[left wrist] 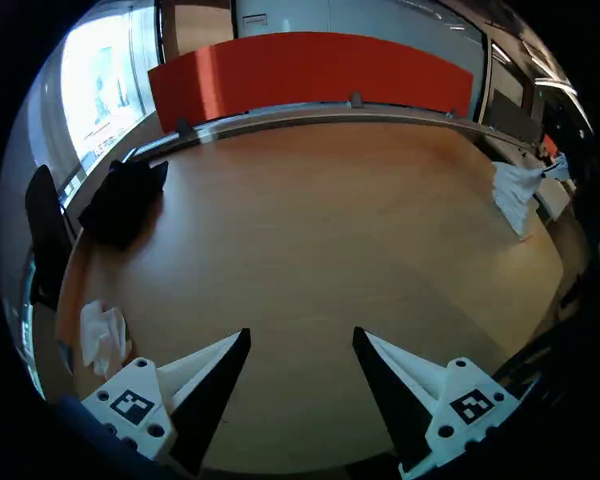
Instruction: Fold towel
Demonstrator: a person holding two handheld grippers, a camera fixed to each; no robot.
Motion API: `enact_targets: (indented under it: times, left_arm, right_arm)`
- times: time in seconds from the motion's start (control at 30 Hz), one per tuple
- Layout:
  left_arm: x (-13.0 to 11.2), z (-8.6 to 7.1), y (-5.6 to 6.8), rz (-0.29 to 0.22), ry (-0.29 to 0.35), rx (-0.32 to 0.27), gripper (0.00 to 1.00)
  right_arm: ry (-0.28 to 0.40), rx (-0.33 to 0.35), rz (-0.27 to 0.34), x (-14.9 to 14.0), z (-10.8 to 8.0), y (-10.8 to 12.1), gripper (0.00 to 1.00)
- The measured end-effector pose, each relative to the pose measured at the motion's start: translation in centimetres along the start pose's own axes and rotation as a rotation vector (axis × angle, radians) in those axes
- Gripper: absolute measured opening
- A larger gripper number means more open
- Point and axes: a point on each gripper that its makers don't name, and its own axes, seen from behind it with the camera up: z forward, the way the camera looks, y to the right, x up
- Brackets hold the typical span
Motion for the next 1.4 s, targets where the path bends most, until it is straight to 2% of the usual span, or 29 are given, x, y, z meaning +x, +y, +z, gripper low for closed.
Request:
enact_targets:
  times: [0.23, 0.77, 1.07, 1.27, 1.4]
  left_arm:
    - [-0.4, -0.1, 0.0, 0.007, -0.008, 0.005, 0.95]
    - [-0.6, -0.4, -0.2, 0.013, -0.015, 0.017, 0.95]
    - [-0.7, -0.5, -0.6, 0.013, -0.016, 0.023, 0.94]
    - [-0.5, -0.4, -0.3, 0.019, -0.014, 0.019, 0.95]
    - [-0.5, -0.3, -0.2, 0.019, -0.012, 0.016, 0.95]
  right_arm:
    - [-0.037, -0.017, 0.034, -2.6, 0.6, 0.3, 0.05]
    - [-0.100, -0.056, 0.098, -6.1, 2.6, 0.8, 0.05]
    - [-0.092, -0.067, 0.140, -6.8, 3.1, 0.5, 0.07]
    - [-0.084, -0.078, 0.151, -7.1, 2.8, 0.3, 0.18]
    - [-0.087, -0.085, 0.157, -7.5, 2.6, 0.2, 0.38]
